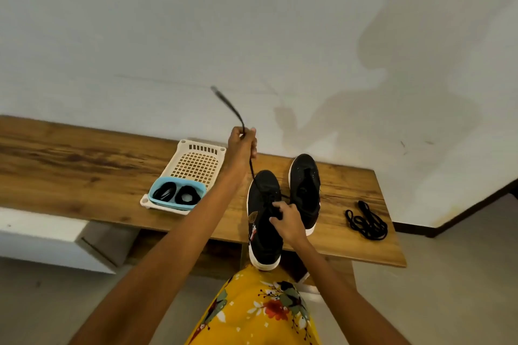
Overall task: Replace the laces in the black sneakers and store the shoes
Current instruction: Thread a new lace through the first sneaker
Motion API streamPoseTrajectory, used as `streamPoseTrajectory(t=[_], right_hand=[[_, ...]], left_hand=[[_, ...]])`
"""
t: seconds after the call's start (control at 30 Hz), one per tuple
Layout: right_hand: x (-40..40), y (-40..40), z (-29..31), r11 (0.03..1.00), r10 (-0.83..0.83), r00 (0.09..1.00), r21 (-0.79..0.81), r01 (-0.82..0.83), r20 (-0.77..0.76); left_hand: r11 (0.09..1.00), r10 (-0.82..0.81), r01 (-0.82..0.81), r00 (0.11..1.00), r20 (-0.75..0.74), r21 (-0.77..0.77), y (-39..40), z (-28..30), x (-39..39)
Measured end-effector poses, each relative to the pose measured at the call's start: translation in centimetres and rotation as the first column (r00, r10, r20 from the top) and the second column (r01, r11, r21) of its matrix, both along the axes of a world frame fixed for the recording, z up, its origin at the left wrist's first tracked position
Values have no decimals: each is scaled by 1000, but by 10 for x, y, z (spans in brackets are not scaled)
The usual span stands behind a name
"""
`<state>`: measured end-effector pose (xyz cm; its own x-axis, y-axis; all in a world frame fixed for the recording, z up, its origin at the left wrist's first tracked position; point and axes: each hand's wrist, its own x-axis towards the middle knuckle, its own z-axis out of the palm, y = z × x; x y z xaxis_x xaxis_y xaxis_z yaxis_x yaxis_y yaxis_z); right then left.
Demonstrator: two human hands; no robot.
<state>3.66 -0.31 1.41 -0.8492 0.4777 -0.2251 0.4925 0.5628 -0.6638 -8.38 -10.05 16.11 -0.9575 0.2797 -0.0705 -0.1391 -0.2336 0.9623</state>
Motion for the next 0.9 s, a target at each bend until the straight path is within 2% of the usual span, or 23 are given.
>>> streamPoseTrajectory(t=[0.07, 0.1, 0.17, 0.2, 0.3, 0.4, 0.53, 0.6, 0.63, 0.67, 0.7, 0.73, 0.77, 0.83, 0.9], right_hand=[[-5, -1, 1, 996, -17, 1000, 85, 17, 7], [-8, -1, 1, 993, -19, 1000, 117, 18, 0], [-12, -3, 1, 987, -6, 1000, 162, 11, -27], [-13, -3, 0, 985, -2, 999, 171, 8, -38], [-13, -1, -2, 987, -8, 998, 162, 19, -69], [-10, 2, -4, 971, 15, 992, 238, 15, -124], [-10, 2, -1, 842, 211, 969, 527, -115, -126], [-16, 3, 9, 844, 218, 972, 517, -144, -85], [-20, 4, 16, 904, 174, 980, 411, -118, -101], [-25, 5, 26, 982, 90, 985, 180, -63, -146], [-28, 6, 40, 992, -29, 980, -130, 3, -197], [-31, 8, 57, 917, -156, 961, -396, 55, -227], [-34, 14, 74, 823, -265, 935, -561, 92, -236], [-35, 31, 107, 653, -445, 859, -749, 117, -253], [-33, 50, 132, 533, -563, 782, -841, 95, -269]], left_hand=[[973, -31, 22, 999, -35, -230, 3, -17, 7], [929, -56, 36, 997, -44, -367, 4, -29, 12], [767, -141, 110, 990, 1, -632, 4, -59, 18], [686, -183, 169, 981, 57, -707, 4, -73, 20], [521, -304, 308, 938, 164, -796, 2, -106, 24], [403, -397, 321, 905, 152, -857, -1, -122, 24], [430, -348, 234, 934, 79, -872, -8, -136, 13], [399, -352, 166, 936, 17, -902, -13, -133, 13], [394, -357, 133, 934, -18, -909, -15, -129, 15], [396, -363, 113, 931, -43, -911, -18, -126, 17], [406, -373, 95, 925, -70, -909, -20, -126, 17], [428, -376, 87, 922, -90, -900, -21, -126, 19], [461, -382, 79, 917, -117, -884, -22, -127, 20], [520, -379, 70, 912, -156, -852, -21, -129, 24], [556, -362, 64, 916, -172, -829, -20, -131, 29]])
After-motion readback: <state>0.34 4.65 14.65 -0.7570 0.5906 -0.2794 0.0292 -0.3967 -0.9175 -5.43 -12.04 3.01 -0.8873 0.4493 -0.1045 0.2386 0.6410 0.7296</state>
